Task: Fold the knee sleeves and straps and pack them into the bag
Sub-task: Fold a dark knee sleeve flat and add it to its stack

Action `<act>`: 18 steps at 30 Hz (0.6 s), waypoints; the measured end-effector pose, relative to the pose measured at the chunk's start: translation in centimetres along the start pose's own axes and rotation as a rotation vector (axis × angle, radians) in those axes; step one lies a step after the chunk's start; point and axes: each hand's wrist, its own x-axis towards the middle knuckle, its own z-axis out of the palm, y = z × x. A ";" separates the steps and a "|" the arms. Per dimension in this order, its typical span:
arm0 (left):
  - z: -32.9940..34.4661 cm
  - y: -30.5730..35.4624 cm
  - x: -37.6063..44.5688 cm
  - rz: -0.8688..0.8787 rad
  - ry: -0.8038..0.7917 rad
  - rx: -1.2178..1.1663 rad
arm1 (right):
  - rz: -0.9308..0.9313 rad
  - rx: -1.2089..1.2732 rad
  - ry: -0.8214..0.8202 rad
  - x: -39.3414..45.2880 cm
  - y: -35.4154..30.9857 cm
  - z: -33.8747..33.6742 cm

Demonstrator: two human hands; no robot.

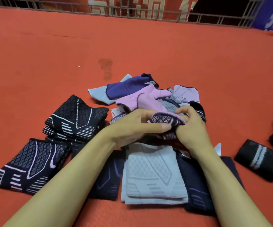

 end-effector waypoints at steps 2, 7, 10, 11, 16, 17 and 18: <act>-0.3 0.4 0.1 0.015 0.053 0.202 | 0.013 0.064 -0.034 -0.2 0.0 -0.1; -1.8 -0.7 1.3 0.073 0.530 0.605 | 0.108 0.614 -0.211 -0.9 -1.4 0.9; -2.1 -1.2 1.5 0.090 0.568 0.613 | 0.130 1.015 -0.637 -1.5 -2.1 0.0; -1.9 -1.0 1.4 0.091 0.529 0.563 | 0.113 1.084 -0.778 -1.8 -2.3 -0.6; -1.4 0.2 1.1 0.089 0.381 0.234 | 0.091 1.094 -0.839 -0.6 -1.0 -2.2; -1.2 0.5 0.9 0.082 0.289 0.093 | 0.094 0.997 -0.746 -0.3 -0.8 -2.1; -1.0 0.7 0.7 0.064 0.169 -0.031 | 0.085 0.895 -0.652 -0.1 -0.6 -1.7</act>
